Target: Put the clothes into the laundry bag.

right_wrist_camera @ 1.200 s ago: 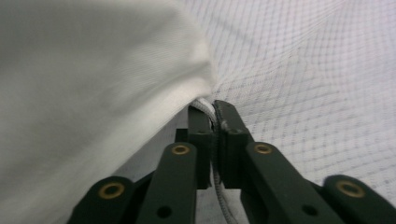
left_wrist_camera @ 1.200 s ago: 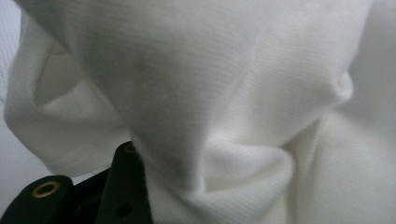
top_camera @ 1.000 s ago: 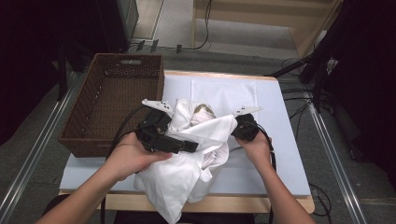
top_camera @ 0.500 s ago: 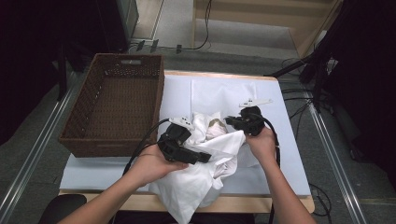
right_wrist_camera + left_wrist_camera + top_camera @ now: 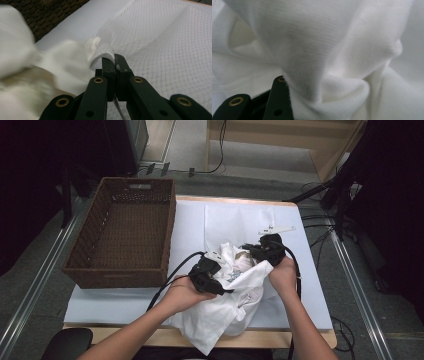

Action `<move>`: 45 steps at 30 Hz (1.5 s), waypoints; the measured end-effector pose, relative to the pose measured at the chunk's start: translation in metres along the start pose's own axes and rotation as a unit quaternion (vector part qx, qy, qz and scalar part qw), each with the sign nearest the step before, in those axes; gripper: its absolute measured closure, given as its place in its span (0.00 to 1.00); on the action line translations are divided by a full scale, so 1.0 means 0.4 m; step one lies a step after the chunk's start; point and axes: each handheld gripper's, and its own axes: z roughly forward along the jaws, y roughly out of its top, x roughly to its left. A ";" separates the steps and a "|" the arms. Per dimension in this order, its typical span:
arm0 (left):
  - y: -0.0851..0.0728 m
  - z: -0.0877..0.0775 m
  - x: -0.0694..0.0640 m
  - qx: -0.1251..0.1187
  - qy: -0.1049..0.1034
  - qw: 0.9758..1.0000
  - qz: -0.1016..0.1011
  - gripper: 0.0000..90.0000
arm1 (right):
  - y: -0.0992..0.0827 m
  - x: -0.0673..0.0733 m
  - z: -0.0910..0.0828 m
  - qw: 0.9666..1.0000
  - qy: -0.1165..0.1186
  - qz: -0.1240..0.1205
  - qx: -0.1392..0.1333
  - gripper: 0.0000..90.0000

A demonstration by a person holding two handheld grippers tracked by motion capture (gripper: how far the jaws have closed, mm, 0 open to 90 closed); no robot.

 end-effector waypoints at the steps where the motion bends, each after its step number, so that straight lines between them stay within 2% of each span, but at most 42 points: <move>1: -0.002 0.013 0.006 0.005 0.001 1.000 -0.002 0.59 | 0.001 0.002 -0.003 1.000 0.000 0.000 -0.001 1.00; 5: -0.008 0.057 0.024 0.017 0.002 1.000 0.001 0.59 | 0.015 0.028 -0.024 1.000 0.000 -0.026 -0.009 1.00; 11: -0.007 0.079 0.036 0.025 -0.002 1.000 -0.007 0.58 | 0.027 0.050 -0.044 0.999 0.005 -0.037 -0.016 1.00; 16: 0.006 0.058 0.024 0.027 0.004 1.000 0.005 0.59 | 0.028 0.072 -0.043 0.999 0.003 -0.046 -0.016 1.00; 21: 0.036 0.019 0.014 0.012 0.007 1.000 0.015 0.59 | 0.028 0.071 -0.038 0.999 0.006 -0.041 -0.016 1.00; 23: 0.044 0.021 0.017 0.012 0.010 1.000 0.019 0.59 | 0.030 0.072 -0.041 0.999 0.007 -0.039 -0.022 1.00; 31: 0.045 0.096 0.065 0.026 -0.008 1.000 -0.017 0.58 | 0.021 0.063 -0.036 1.000 0.003 -0.025 -0.006 1.00; 35: 0.046 0.110 0.087 0.032 -0.019 0.999 -0.033 0.57 | 0.022 0.068 -0.043 1.000 0.005 -0.024 -0.007 1.00; 39: 0.045 0.113 0.102 0.021 -0.014 0.999 -0.035 0.55 | 0.023 0.072 -0.050 1.000 0.007 -0.023 -0.007 1.00; 41: 0.042 0.114 0.103 0.015 -0.013 0.999 -0.025 0.52 | 0.023 0.073 -0.057 1.000 0.008 -0.025 -0.011 1.00; 42: 0.039 0.113 0.100 0.011 -0.010 1.000 -0.022 0.50 | 0.022 0.072 -0.060 1.000 0.006 -0.027 -0.010 1.00; 45: 0.036 0.107 0.098 0.009 -0.020 0.999 -0.031 0.40 | 0.016 0.065 -0.059 1.000 -0.002 -0.026 -0.009 1.00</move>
